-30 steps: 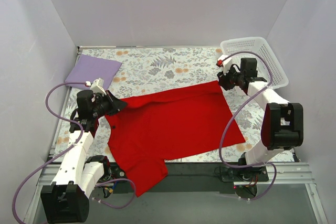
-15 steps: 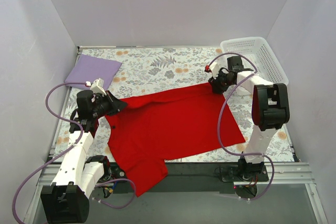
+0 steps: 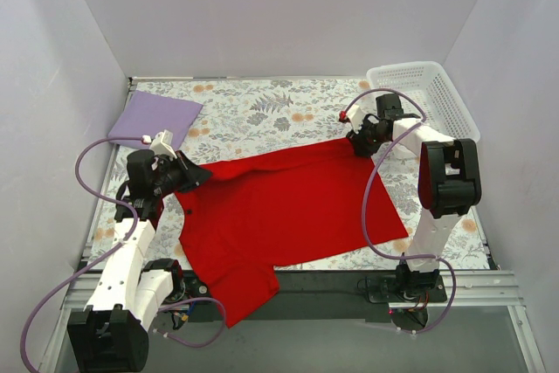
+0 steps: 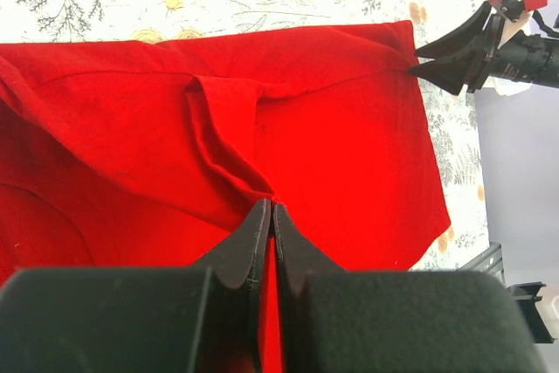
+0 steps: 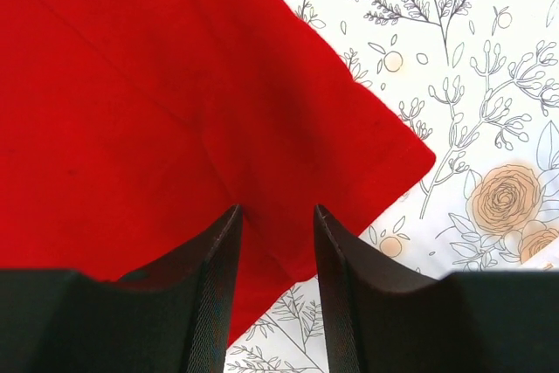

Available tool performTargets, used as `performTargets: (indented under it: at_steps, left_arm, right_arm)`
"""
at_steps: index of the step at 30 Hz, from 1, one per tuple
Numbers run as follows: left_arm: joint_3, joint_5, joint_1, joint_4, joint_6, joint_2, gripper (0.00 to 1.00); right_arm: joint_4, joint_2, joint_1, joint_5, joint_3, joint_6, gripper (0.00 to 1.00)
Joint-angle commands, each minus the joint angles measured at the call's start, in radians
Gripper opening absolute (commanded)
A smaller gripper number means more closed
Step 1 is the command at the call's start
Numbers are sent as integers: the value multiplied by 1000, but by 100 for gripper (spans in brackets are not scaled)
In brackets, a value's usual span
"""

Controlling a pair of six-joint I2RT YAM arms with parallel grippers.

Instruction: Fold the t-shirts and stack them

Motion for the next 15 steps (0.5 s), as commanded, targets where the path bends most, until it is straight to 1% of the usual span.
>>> performTargets:
  at_steps: [1,9,13,15]
  left_arm:
    - [48,26,-3,-22,5,-27,0]
    - [85,50,-4,-36,-3,-38,0]
    - [92,50,-4,-43,-1,-41,0]
    - [94,47,-3,-49,-1,-45,0]
  right_arm:
    - [-11,-9,5,3,6,-16,45]
    - [-9,5,7,20,11,-11,41]
    - [-11,12,7,26,23,-2,34]
    - [-9,9,5,31,24,-2,33]
